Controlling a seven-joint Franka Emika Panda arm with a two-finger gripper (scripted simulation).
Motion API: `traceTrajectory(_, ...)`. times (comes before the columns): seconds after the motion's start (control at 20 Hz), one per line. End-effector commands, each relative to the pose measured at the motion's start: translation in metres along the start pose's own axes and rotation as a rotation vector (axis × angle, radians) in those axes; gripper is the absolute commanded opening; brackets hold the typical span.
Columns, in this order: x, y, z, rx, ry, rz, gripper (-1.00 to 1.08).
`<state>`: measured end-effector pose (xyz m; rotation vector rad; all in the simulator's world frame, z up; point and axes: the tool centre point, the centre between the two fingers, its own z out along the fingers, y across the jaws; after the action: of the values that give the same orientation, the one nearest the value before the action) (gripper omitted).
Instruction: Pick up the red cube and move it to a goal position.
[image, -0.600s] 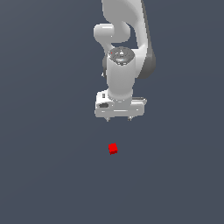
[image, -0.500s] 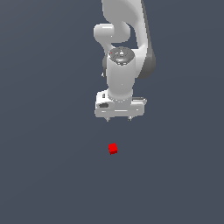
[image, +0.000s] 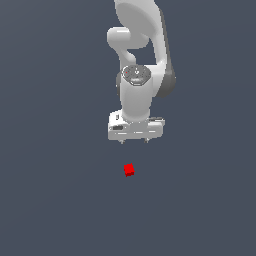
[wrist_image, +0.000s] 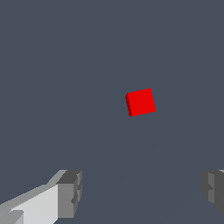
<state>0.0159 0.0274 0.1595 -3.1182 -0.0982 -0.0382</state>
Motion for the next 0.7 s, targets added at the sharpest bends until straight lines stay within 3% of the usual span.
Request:
traceTrajectory(0.0,0.005,0.003,0.013,-0.001,-0.003,-0.017,1.00)
traceTrajectory(0.65,0.043,0.024,0.104,-0.013,-0.020,-0.151,1.00)
